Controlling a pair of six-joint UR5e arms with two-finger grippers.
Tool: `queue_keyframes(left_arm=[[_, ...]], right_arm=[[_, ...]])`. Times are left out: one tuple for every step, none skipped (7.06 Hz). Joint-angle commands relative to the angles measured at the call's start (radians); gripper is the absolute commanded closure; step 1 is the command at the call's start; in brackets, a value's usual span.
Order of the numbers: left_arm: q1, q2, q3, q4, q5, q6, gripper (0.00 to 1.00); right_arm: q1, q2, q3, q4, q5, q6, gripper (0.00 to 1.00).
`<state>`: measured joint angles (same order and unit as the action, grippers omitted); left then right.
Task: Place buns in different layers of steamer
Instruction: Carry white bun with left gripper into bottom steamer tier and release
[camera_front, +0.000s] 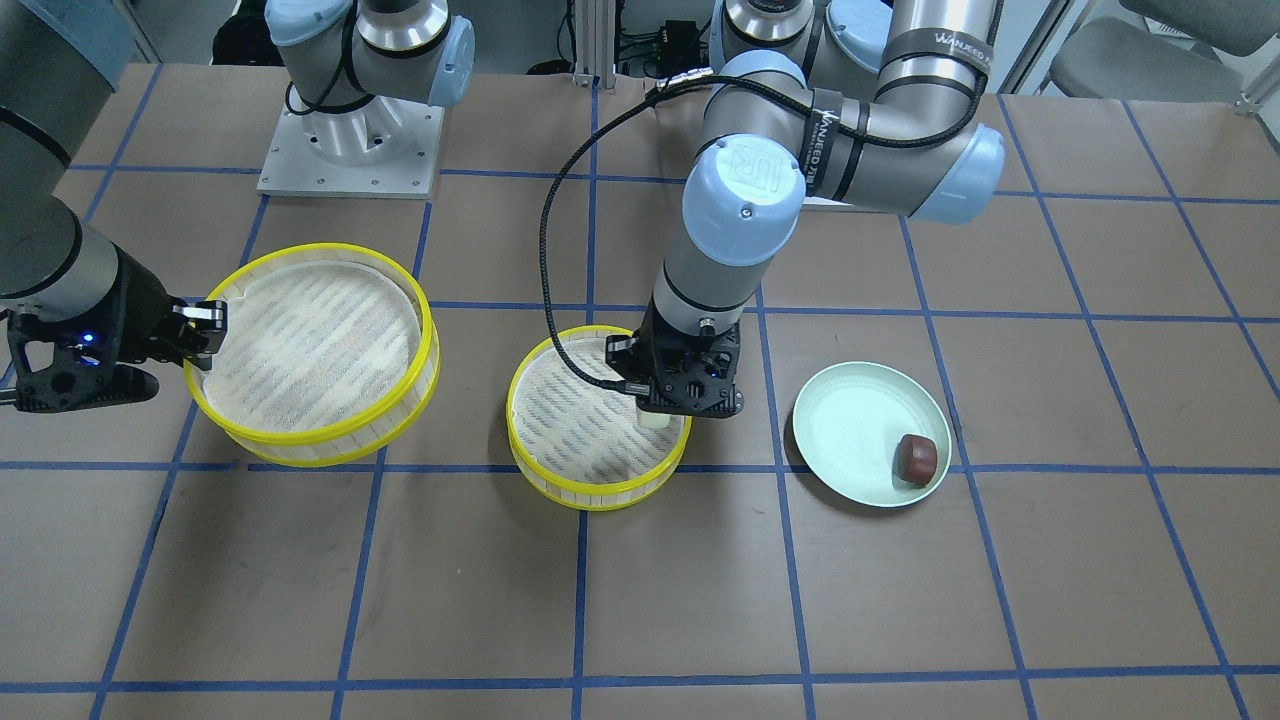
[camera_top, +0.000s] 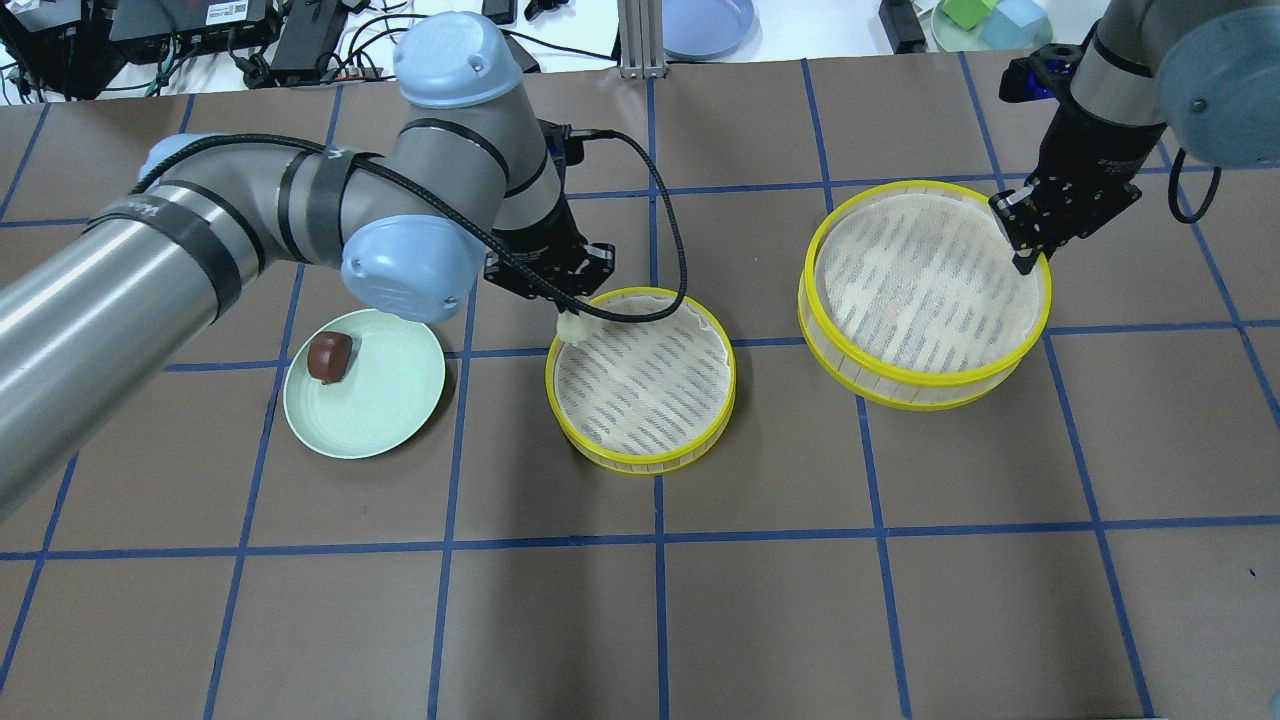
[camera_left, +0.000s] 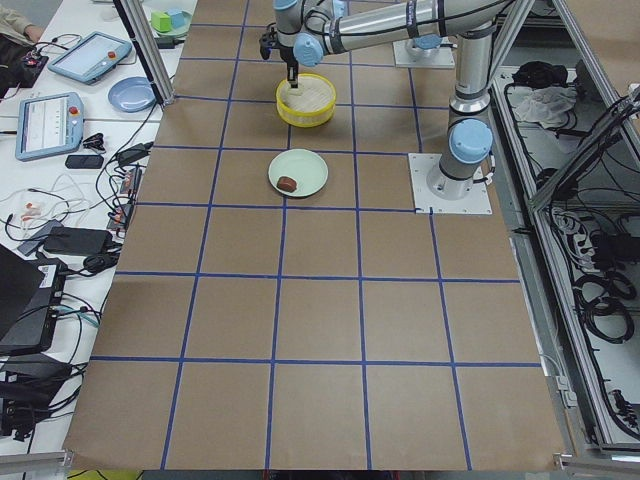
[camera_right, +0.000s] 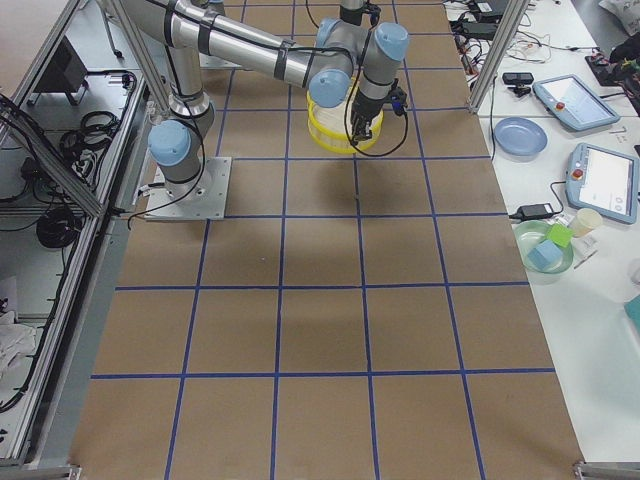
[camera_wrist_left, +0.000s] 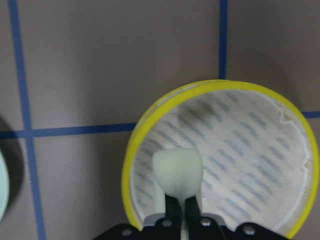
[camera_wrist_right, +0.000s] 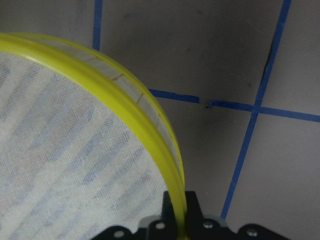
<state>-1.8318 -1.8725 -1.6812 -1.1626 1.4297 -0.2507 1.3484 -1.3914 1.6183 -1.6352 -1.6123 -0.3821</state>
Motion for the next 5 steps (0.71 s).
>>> queue_keyframes(left_arm=[[-0.038, -0.06, -0.009, 0.049, -0.063, -0.071, 1.0], [-0.059, -0.08, -0.009, 0.047, -0.055, -0.096, 0.88], [-0.079, -0.086, -0.009, 0.055, 0.001, -0.093, 0.78], [-0.081, -0.091, -0.009, 0.058, 0.033, -0.096, 0.32], [-0.084, -0.093, -0.011, 0.058, 0.028, -0.105, 0.05]], right_arm=[[0.002, 0.0, 0.002, 0.002, 0.0, 0.002, 0.94], [0.002, 0.0, 0.002, 0.002, 0.0, 0.002, 0.94], [0.002, 0.0, 0.002, 0.0, 0.0, 0.003, 0.94], [0.003, 0.0, 0.002, 0.0, 0.0, 0.003, 0.94], [0.005, 0.0, 0.002, 0.0, 0.002, 0.005, 0.94]])
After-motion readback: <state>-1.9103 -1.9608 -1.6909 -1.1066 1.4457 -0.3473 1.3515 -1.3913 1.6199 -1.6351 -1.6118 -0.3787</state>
